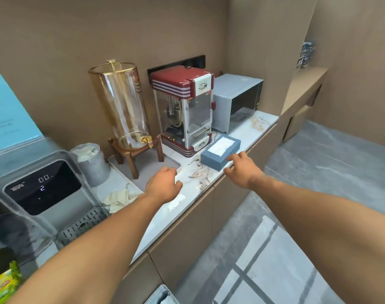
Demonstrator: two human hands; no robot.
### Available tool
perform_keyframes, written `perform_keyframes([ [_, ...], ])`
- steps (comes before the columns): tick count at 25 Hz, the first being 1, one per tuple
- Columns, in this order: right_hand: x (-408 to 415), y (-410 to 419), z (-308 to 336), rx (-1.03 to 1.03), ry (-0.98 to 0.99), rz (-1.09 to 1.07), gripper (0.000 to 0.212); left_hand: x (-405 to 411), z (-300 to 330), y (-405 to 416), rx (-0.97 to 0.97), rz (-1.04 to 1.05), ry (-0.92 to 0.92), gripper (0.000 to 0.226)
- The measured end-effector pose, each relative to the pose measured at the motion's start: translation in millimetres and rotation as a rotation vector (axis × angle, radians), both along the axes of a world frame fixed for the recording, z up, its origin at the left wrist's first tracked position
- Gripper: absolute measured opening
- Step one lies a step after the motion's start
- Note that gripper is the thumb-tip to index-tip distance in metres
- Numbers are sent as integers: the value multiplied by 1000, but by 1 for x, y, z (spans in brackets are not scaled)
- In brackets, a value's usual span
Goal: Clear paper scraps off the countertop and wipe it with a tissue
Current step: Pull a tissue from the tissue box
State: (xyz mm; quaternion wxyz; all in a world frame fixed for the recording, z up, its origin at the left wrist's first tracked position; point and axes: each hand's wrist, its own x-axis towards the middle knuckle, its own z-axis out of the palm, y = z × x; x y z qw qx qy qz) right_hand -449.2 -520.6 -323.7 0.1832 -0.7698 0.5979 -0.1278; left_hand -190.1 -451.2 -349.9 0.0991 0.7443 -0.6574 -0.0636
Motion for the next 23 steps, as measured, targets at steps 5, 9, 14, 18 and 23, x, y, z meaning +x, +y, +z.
perform_keyframes([
  [5,-60,-44,-5,33,18,24,54,-56,13,-49,-1,35,35,40],
  [9,-92,-76,-18,84,11,40,51,-89,10,-80,24,54,12,39],
  [14,-102,-131,-37,111,3,27,49,-105,-8,-129,63,53,2,38],
  [18,-92,-189,-65,127,55,27,48,-103,-38,-195,119,40,20,36],
  [23,-73,-280,-95,152,162,33,50,-92,-73,-284,145,10,61,37],
])
